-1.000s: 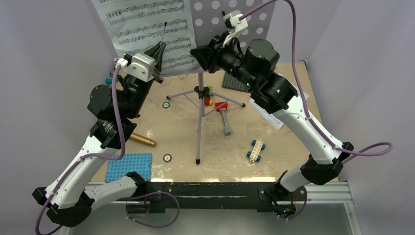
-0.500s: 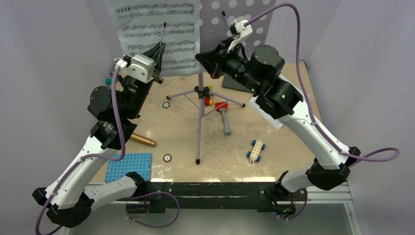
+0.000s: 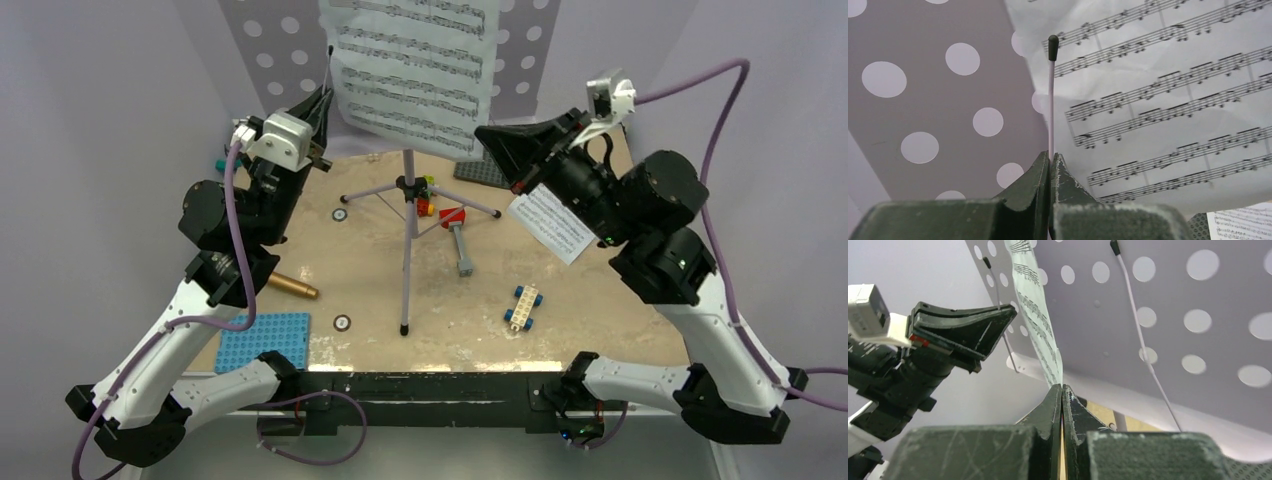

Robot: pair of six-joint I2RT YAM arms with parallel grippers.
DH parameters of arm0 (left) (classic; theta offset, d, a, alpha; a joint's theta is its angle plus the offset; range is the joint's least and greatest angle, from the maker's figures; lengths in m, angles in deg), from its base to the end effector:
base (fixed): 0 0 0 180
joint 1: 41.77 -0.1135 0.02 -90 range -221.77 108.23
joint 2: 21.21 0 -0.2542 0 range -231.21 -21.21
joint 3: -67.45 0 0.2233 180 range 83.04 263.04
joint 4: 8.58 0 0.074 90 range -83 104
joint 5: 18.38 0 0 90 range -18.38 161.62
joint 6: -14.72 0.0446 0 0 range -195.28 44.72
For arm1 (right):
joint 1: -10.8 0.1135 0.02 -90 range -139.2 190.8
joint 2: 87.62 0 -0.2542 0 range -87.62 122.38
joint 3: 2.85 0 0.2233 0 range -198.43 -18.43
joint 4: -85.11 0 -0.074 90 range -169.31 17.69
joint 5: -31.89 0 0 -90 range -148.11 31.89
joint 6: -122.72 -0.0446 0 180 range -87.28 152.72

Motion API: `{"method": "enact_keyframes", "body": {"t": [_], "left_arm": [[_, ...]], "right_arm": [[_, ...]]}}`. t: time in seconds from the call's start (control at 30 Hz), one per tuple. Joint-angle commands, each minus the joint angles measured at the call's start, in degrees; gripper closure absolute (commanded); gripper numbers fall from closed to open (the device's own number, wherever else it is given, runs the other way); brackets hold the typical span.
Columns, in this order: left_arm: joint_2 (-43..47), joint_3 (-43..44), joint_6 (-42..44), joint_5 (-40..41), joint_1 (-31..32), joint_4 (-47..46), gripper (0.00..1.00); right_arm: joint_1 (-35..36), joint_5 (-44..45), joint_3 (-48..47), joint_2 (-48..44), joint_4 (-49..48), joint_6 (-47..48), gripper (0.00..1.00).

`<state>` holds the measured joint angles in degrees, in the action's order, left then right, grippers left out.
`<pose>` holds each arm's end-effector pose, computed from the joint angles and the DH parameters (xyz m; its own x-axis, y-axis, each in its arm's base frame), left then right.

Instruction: Pack up the instrument practice props

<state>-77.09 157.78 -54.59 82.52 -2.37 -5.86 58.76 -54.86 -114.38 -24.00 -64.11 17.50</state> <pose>0.1303 -0.0961 0.5122 0.5565 -0.0081 -0.8308 0.3232 0.9233 0.2075 0.1157 0.1246 0.5419 0.0052 0.3972 -0.9177 -0.7322 0.6265 0.2670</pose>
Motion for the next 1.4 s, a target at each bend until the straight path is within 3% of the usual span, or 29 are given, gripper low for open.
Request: {"method": "enact_keyframes", "body": {"t": [0.0,0.17,0.37,0.63,0.8,0.93,1.17,1.37], "left_arm": [[0.9,-0.4,1.1,1.4,0.1,-2.0,0.96],[-0.5,0.5,1.2,2.3,0.1,-2.2,0.92],[-1.4,1.1,0.6,3.4,0.1,-3.4,0.57],[0.8,2.1,-2.3,3.7,0.1,-1.8,0.31],[6.2,-0.4,-5.7,3.9,0.1,-1.6,0.23],[10.5,-1.6,-8.5,5.3,0.1,-0.5,0.21],[18.1,-8.8,-11.5,6.3,0.1,1.0,0.11],[22.4,-12.7,-13.8,8.4,0.1,2.8,0.11]], "right_arm": [[-0.1,2.0,4.6,-5.5,-0.4,1.3,1.00],[-0.1,3.3,10.7,-13.1,0.4,1.8,1.00],[-0.1,3.1,14.2,-18.5,3.2,2.5,1.00],[-0.1,-9.5,18.1,-24.5,7.3,6.0,1.00],[-0.1,-20.8,26.3,-28.8,10.5,10.2,1.00],[-0.1,-23.5,32.2,-30.3,14.3,11.3,1.00],[-0.1,-18.1,49.2,-35.9,11.0,7.2,1.00],[-0.1,-5.0,52.0,-35.5,13.1,2.5,1.00]]}}
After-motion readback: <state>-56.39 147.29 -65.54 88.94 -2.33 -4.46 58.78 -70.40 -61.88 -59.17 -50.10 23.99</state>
